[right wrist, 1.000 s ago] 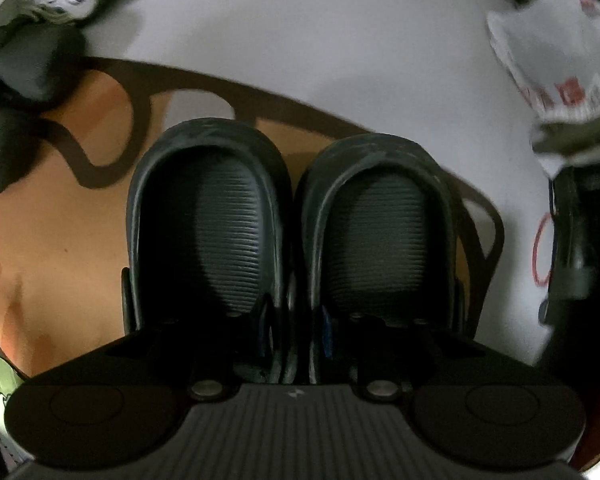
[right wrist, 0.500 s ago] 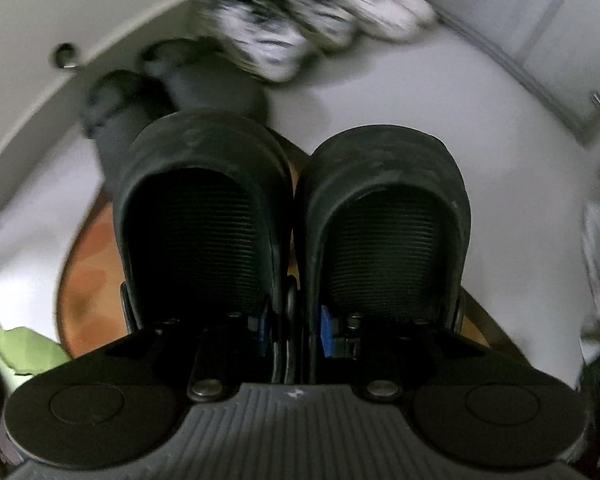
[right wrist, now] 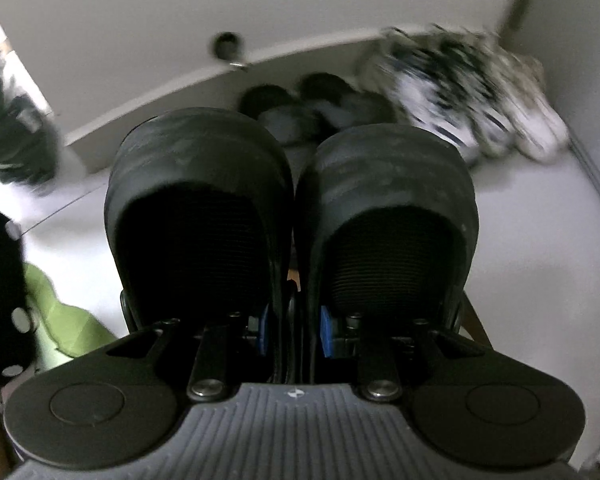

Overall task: Organize scattered shoes
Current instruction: 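Carry the black slides with the right tool toward the door wall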

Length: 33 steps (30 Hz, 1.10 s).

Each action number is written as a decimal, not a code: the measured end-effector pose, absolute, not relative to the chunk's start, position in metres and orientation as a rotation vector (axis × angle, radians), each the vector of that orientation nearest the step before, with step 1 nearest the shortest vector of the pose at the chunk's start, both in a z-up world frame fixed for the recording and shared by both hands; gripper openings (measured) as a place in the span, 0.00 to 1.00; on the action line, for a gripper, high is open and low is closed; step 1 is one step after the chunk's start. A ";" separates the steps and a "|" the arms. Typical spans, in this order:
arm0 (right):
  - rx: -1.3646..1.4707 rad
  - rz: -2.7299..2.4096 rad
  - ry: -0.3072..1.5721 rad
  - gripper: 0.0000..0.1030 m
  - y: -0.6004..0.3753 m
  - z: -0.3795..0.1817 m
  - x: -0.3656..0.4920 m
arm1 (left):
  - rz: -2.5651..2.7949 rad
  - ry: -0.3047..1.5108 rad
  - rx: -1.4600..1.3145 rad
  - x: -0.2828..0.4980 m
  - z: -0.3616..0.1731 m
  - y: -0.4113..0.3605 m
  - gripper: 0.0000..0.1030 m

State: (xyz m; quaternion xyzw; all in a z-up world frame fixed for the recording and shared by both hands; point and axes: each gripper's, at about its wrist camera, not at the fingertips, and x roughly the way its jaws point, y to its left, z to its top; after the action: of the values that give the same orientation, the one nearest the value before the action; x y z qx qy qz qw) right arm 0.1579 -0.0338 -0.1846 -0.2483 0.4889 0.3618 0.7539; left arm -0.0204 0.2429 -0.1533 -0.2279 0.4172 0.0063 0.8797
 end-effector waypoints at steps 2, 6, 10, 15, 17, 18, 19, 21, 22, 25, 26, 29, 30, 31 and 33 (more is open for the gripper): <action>-0.568 0.846 1.055 0.26 -0.017 -0.183 0.151 | 0.026 0.877 -0.489 -0.025 -0.155 0.245 0.98; -0.617 0.935 1.039 0.26 0.012 -0.184 0.142 | 0.047 0.880 -0.489 -0.030 -0.160 0.246 0.98; -0.682 1.003 1.028 0.26 0.044 -0.191 0.131 | 0.051 0.839 -0.474 -0.039 -0.160 0.246 0.98; -0.697 1.037 1.018 0.26 0.070 -0.199 0.121 | 0.053 0.843 -0.484 -0.044 -0.161 0.247 0.98; -0.707 1.054 1.019 0.26 0.080 -0.205 0.116 | 0.060 0.843 -0.497 -0.047 -0.161 0.250 0.98; -0.717 1.062 1.018 0.26 0.084 -0.207 0.113 | 0.065 0.844 -0.504 -0.049 -0.162 0.251 0.98; -0.727 1.071 1.017 0.26 0.089 -0.209 0.111 | 0.068 0.845 -0.509 -0.050 -0.162 0.252 0.98; -0.735 1.080 1.019 0.26 0.097 -0.213 0.109 | 0.076 0.845 -0.515 -0.051 -0.162 0.254 0.98; -0.735 1.084 1.021 0.26 0.102 -0.216 0.109 | 0.079 0.845 -0.520 -0.052 -0.163 0.255 0.98; -0.737 1.099 1.023 0.26 0.117 -0.225 0.108 | 0.096 0.829 -0.534 -0.054 -0.164 0.259 0.98; -0.739 1.106 1.021 0.26 0.121 -0.229 0.108 | 0.105 0.818 -0.537 -0.055 -0.163 0.260 0.98; -0.747 1.115 1.019 0.26 0.138 -0.243 0.112 | 0.135 0.795 -0.545 -0.056 -0.162 0.265 0.98; -0.749 1.115 1.024 0.26 0.144 -0.248 0.114 | 0.140 0.794 -0.550 -0.056 -0.162 0.267 0.98; -0.752 1.114 1.029 0.26 0.149 -0.253 0.116 | 0.143 0.798 -0.555 -0.056 -0.163 0.268 0.98; -0.763 1.114 1.034 0.26 0.157 -0.258 0.118 | 0.149 0.808 -0.564 -0.056 -0.167 0.269 0.98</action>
State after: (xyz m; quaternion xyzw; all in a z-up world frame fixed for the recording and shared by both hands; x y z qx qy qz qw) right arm 0.1183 0.1568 -0.2582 -0.3372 0.4569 0.4923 0.6597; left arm -0.0558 0.2691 -0.1666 -0.2706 0.3874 0.0713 0.8784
